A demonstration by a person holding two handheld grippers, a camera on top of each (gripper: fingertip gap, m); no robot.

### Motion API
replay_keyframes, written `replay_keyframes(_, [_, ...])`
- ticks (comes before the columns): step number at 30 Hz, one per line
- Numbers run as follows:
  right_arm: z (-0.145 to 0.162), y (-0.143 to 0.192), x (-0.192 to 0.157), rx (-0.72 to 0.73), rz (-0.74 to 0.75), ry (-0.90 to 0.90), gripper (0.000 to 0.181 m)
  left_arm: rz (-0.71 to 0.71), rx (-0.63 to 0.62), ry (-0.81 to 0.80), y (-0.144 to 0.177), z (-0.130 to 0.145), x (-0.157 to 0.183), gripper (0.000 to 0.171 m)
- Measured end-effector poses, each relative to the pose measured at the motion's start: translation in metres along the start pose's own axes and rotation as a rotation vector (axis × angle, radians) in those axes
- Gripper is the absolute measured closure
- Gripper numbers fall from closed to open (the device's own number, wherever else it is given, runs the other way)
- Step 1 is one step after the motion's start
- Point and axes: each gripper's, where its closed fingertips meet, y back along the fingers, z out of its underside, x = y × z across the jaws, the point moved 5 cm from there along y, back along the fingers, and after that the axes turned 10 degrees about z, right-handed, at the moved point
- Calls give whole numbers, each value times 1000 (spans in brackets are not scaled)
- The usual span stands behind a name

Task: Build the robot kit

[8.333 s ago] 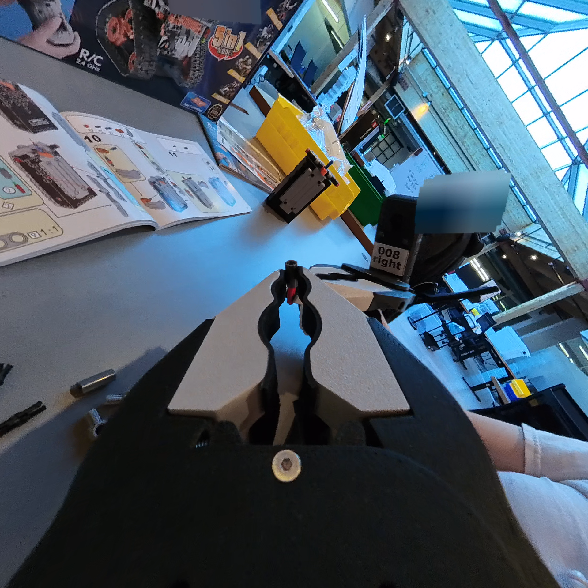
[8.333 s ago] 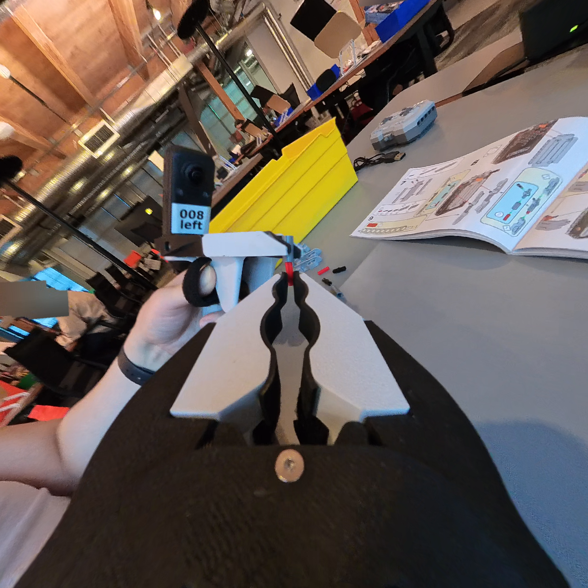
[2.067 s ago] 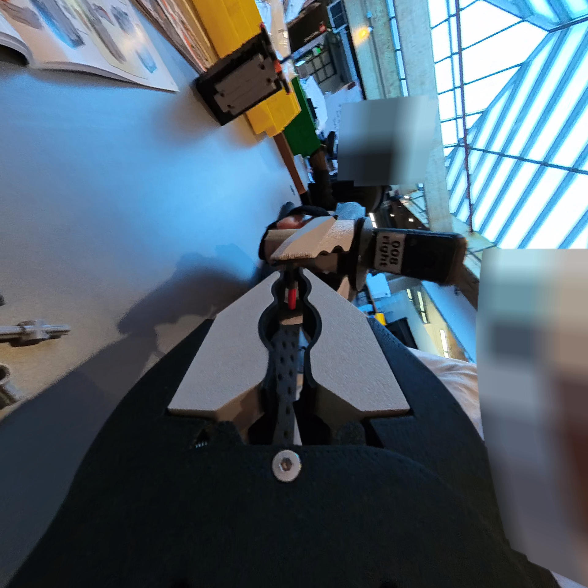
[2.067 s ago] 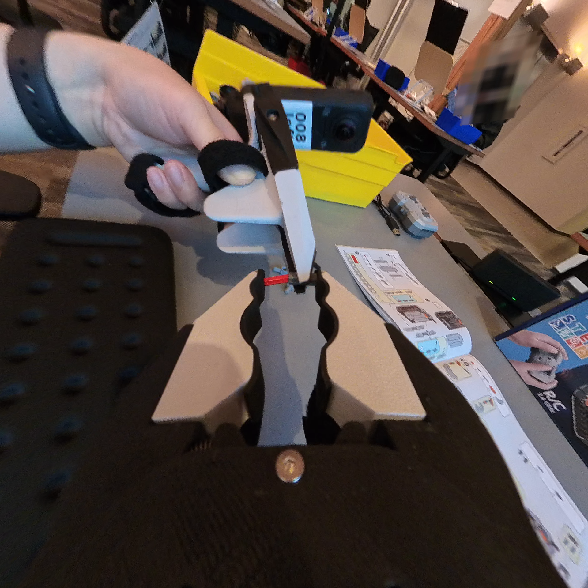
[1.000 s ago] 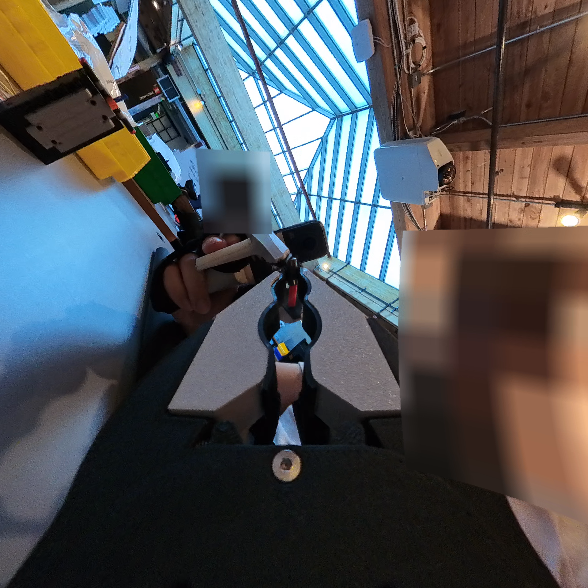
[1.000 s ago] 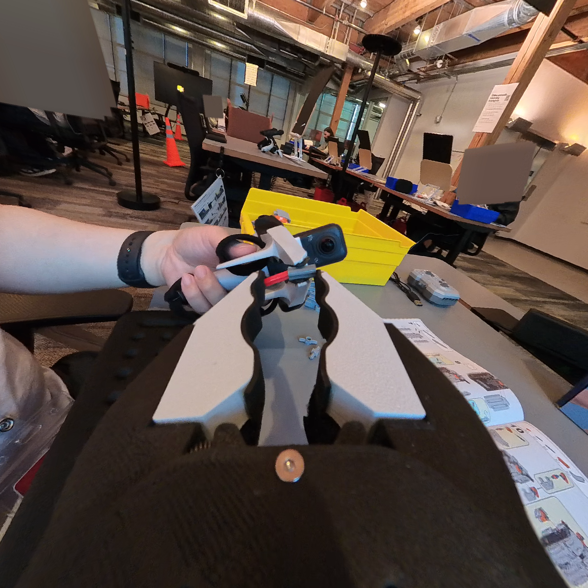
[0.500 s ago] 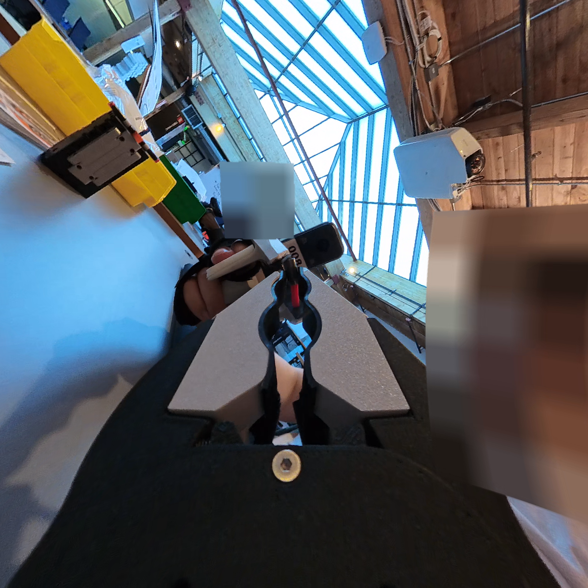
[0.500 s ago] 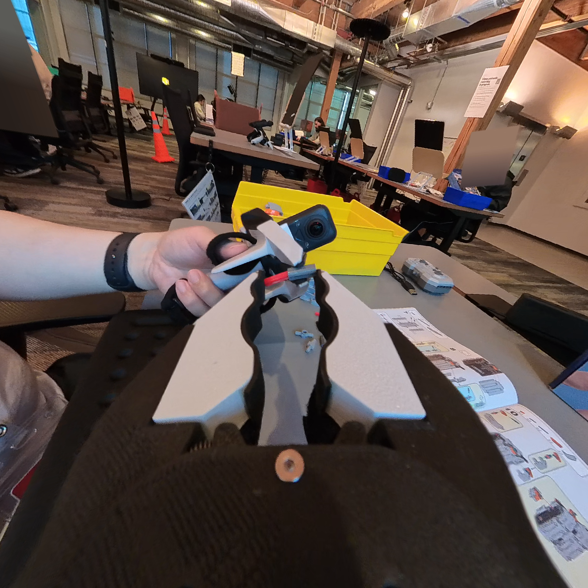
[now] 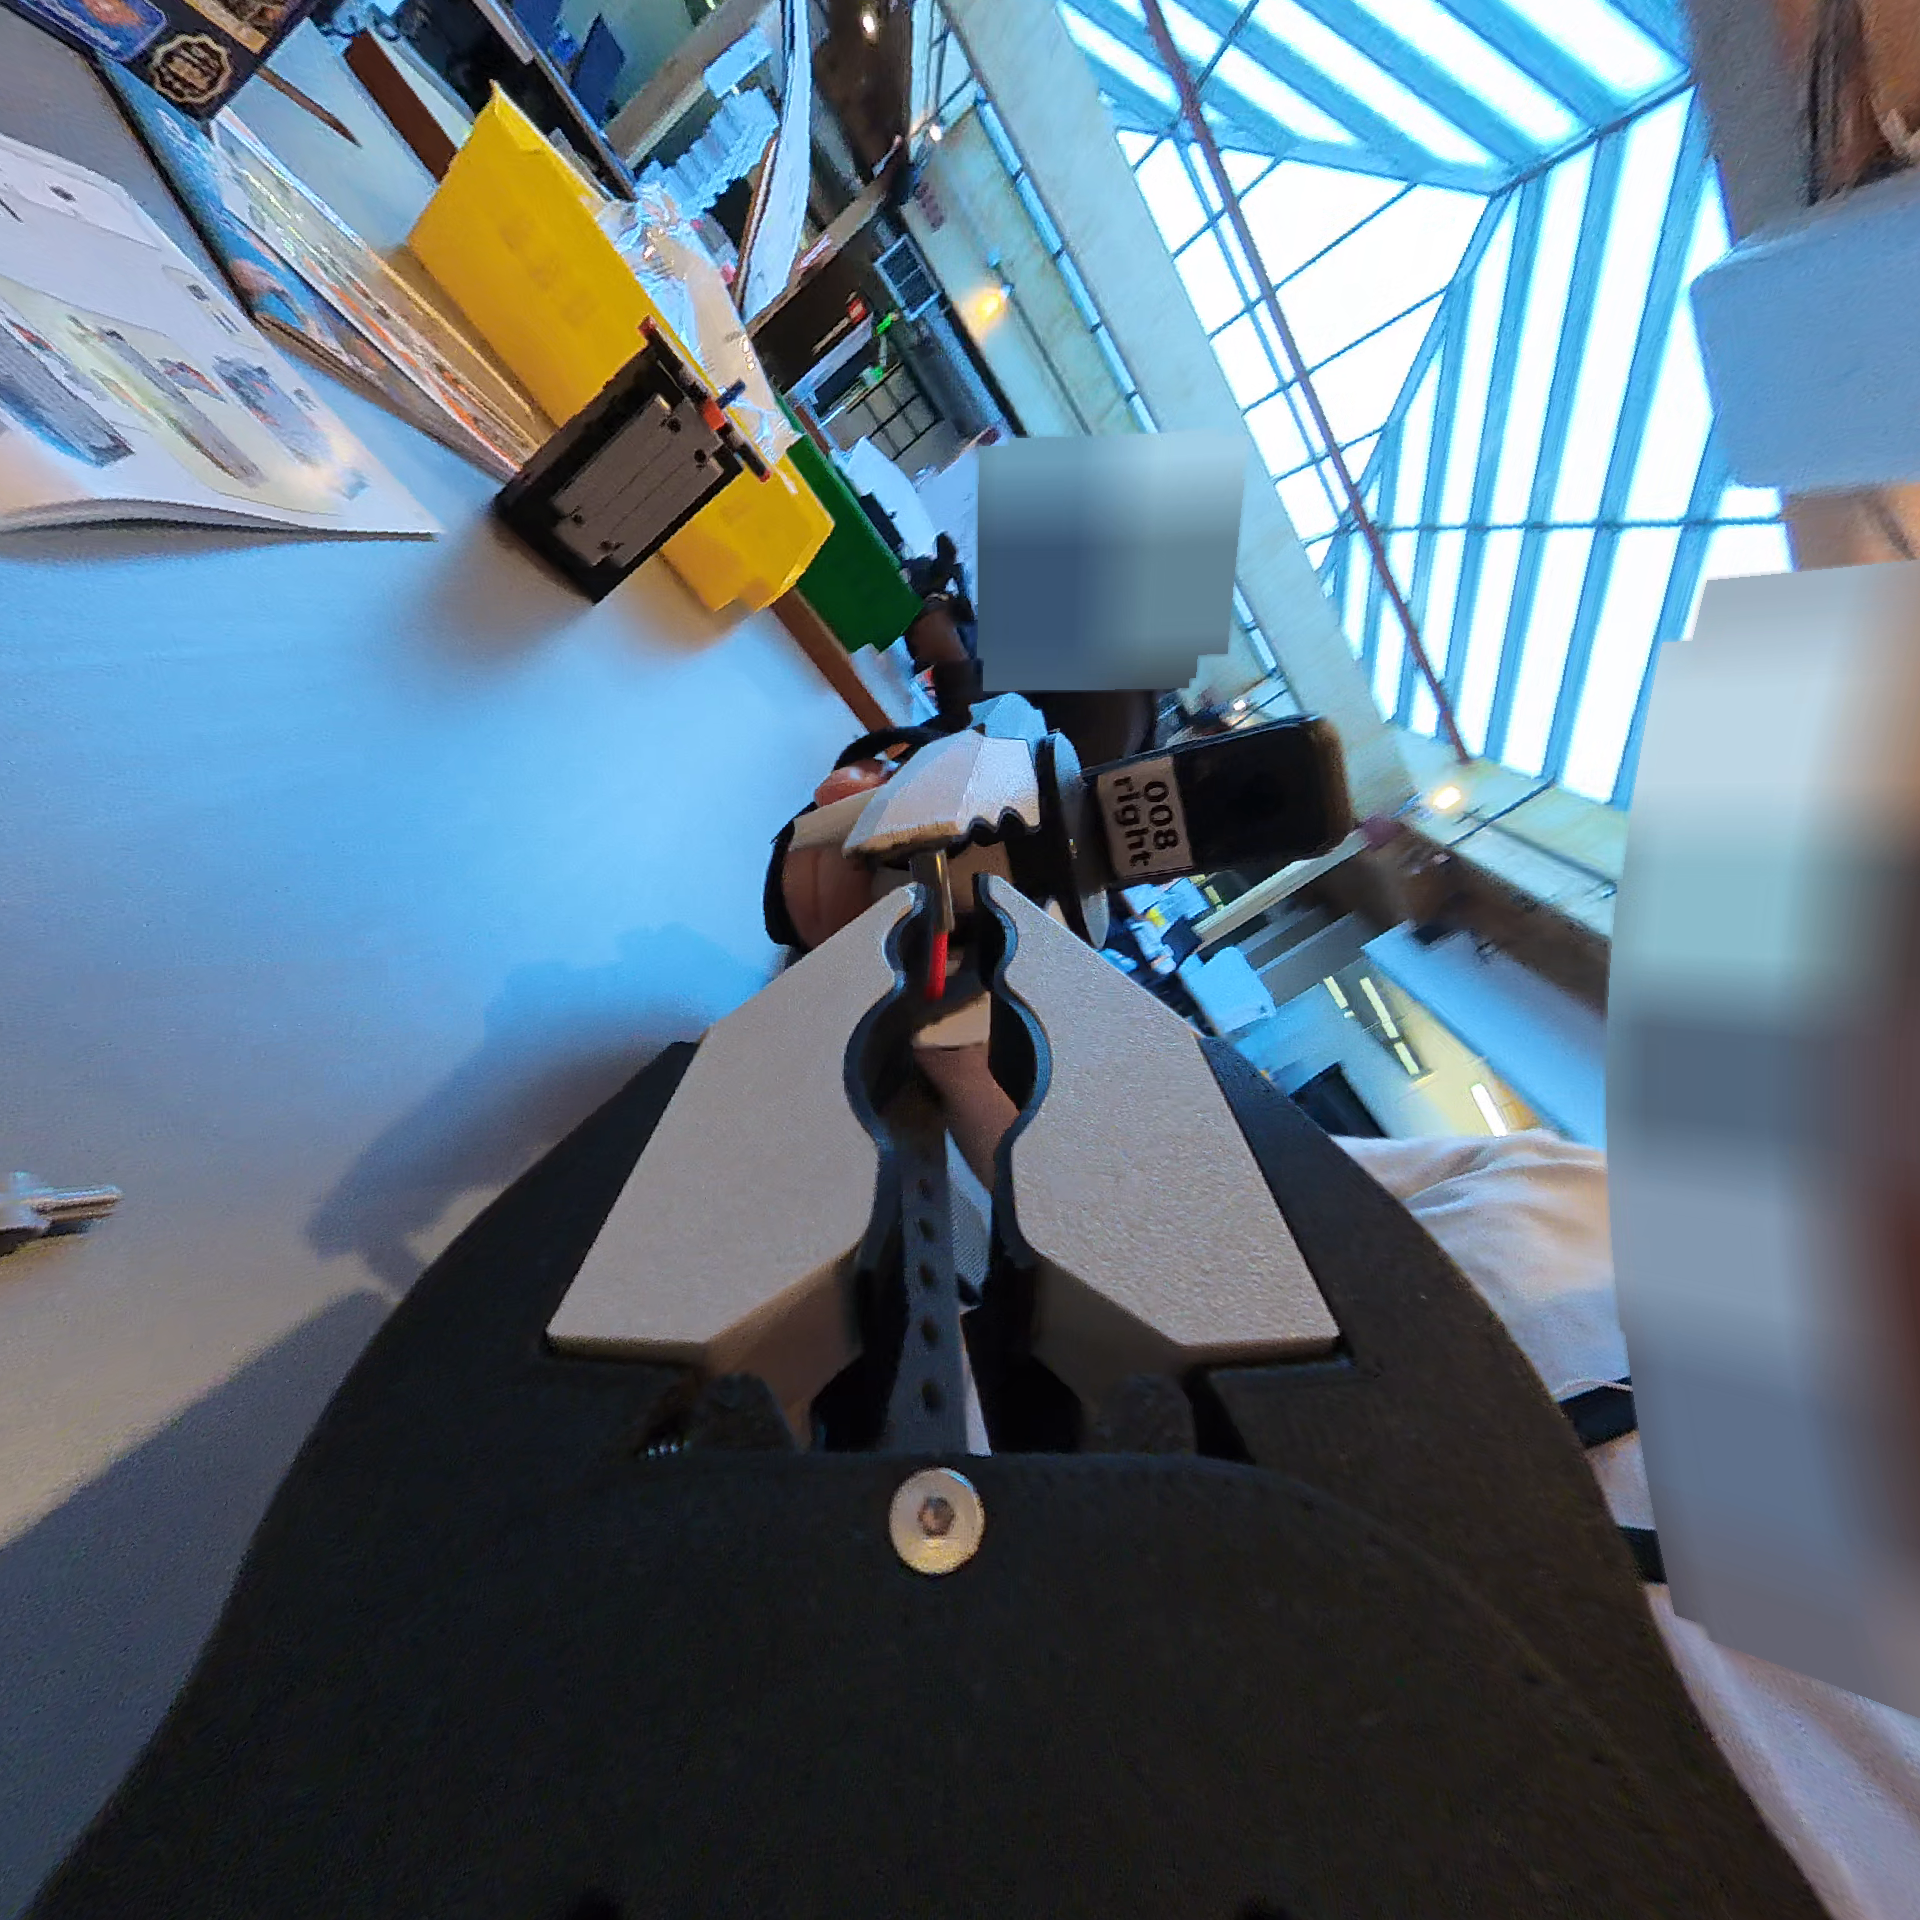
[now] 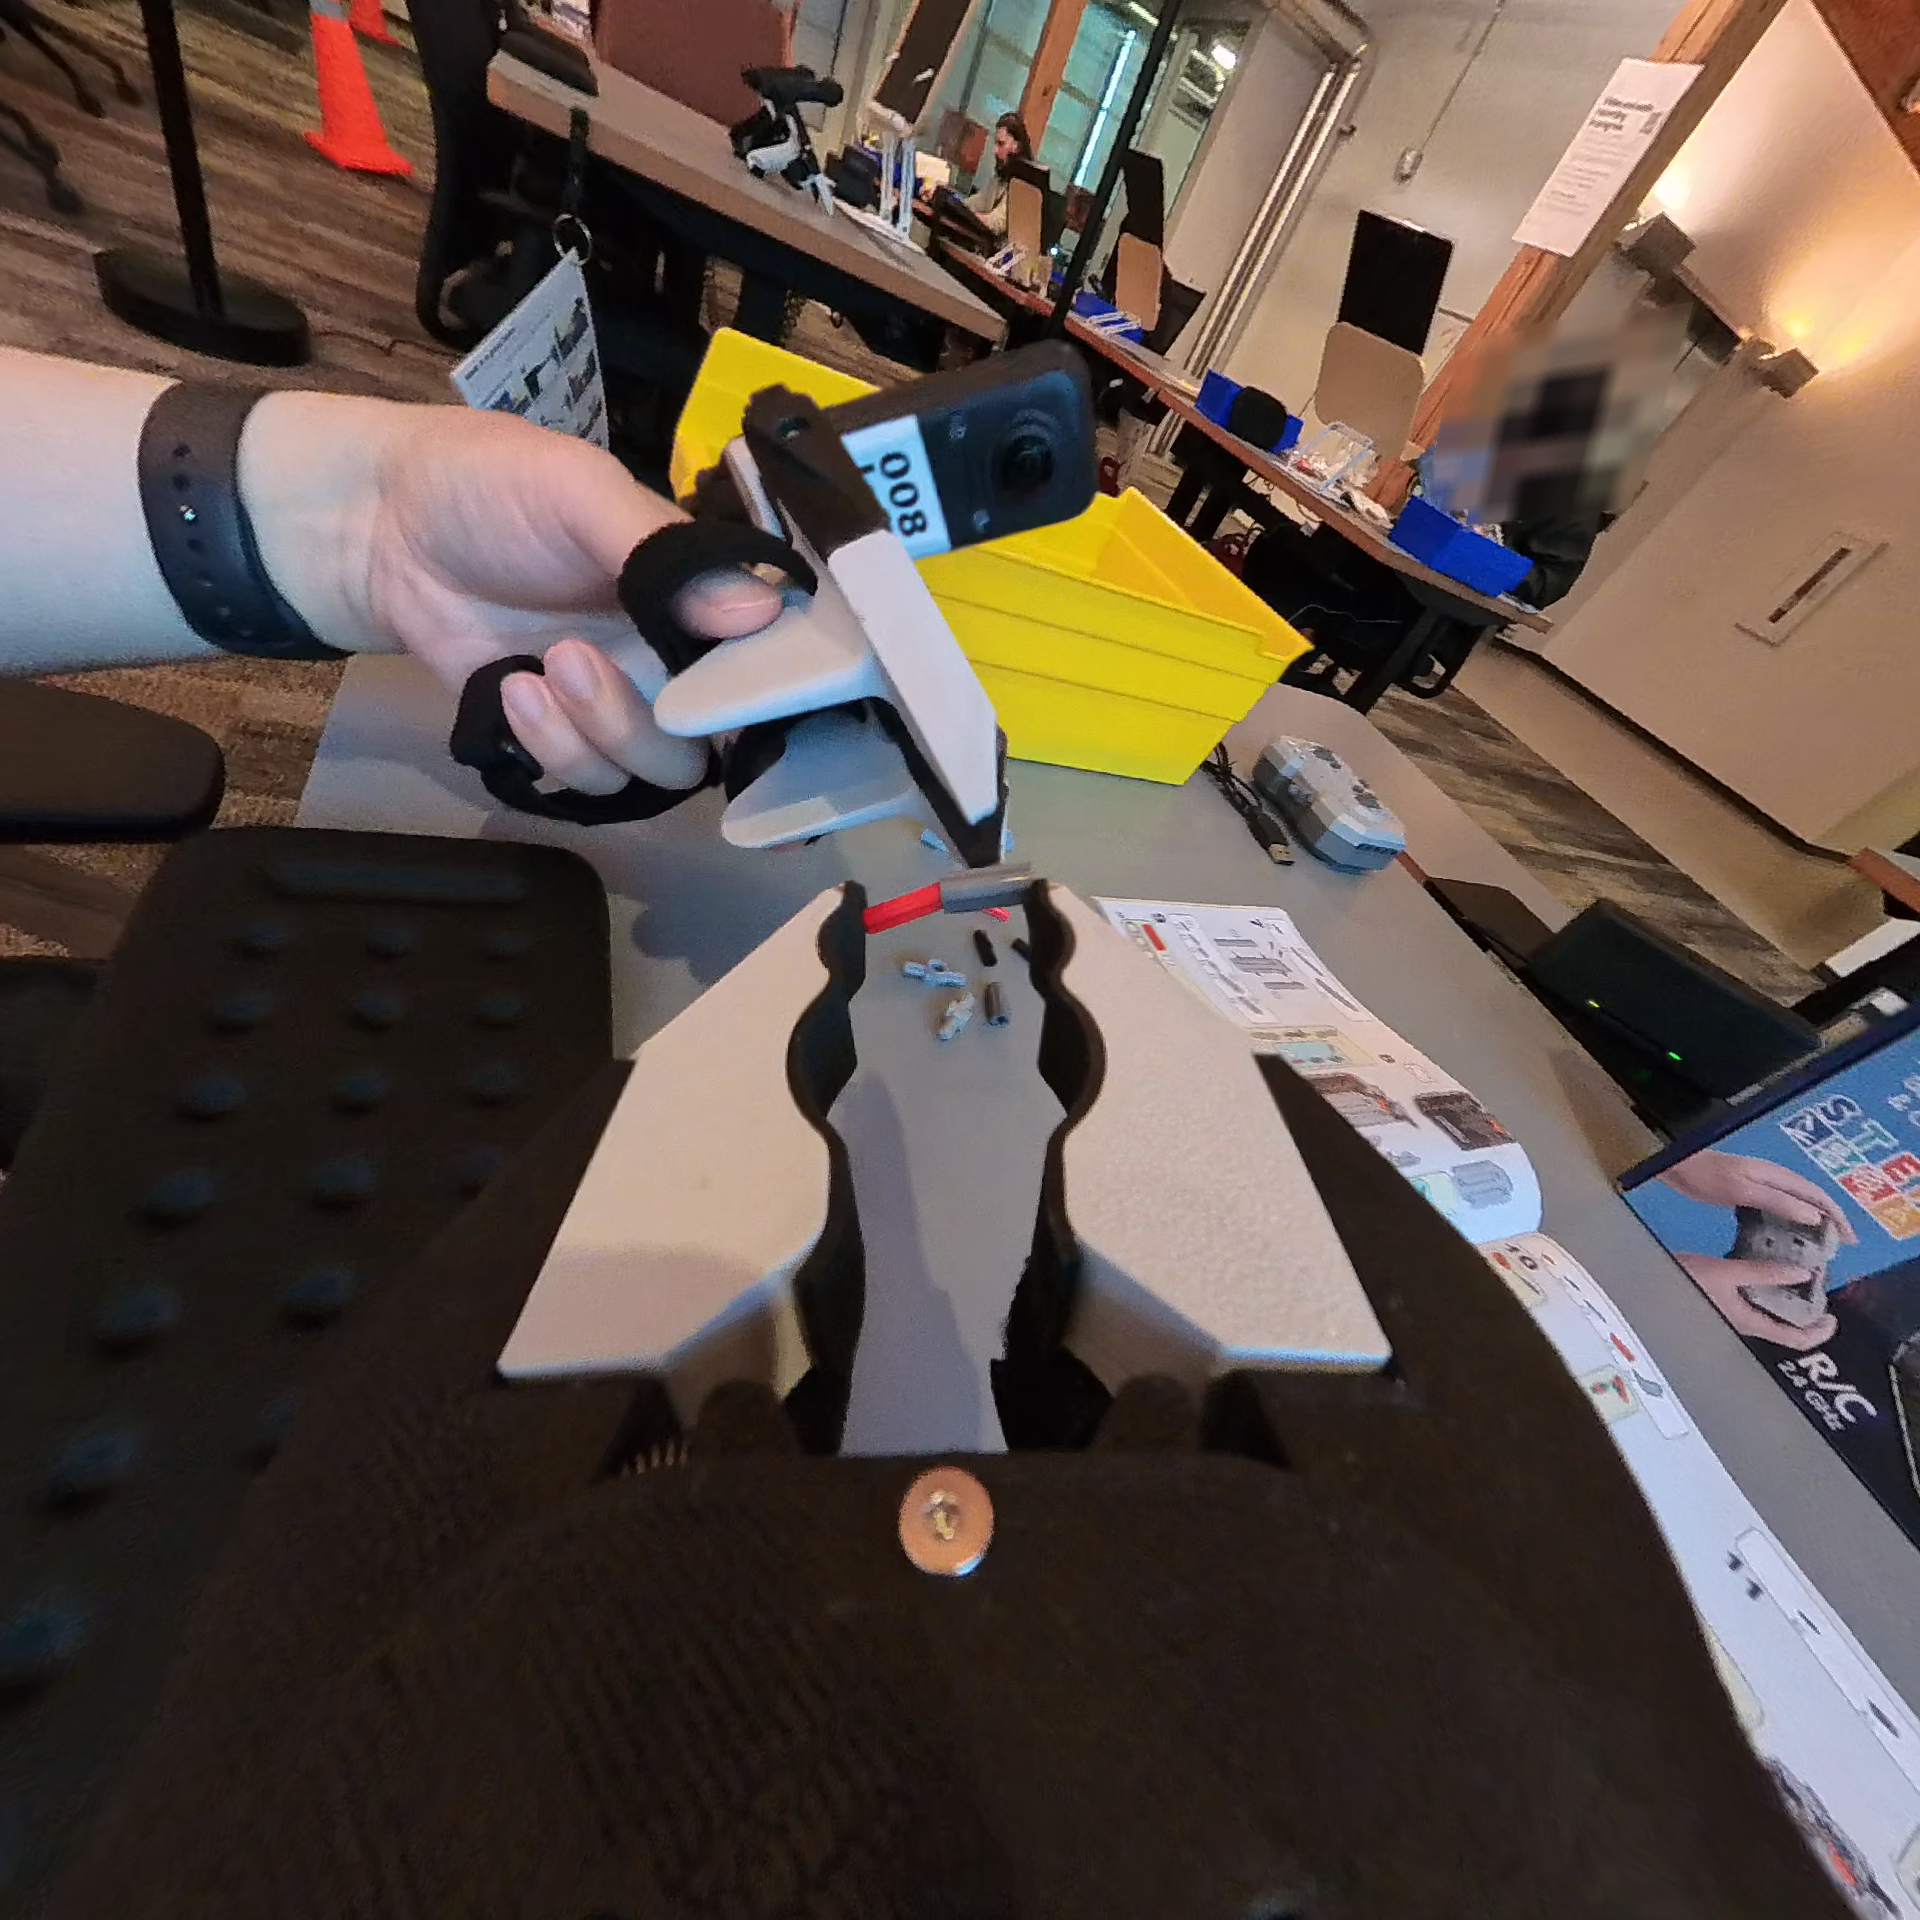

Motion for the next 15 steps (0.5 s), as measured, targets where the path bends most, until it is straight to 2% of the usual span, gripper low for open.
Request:
replay_keyframes(5, [-2, 2, -4, 18, -22, 13, 150, 39, -1, 49, 0, 2, -2, 170])
replay_keyframes(10, [2, 0, -5, -9, -20, 43, 150, 79, -20, 104, -5, 10, -6, 166])
replay_keyframes(15, [6, -2, -8, -38, -37, 61, 150, 26, -48, 93, -3, 11, -12, 168])
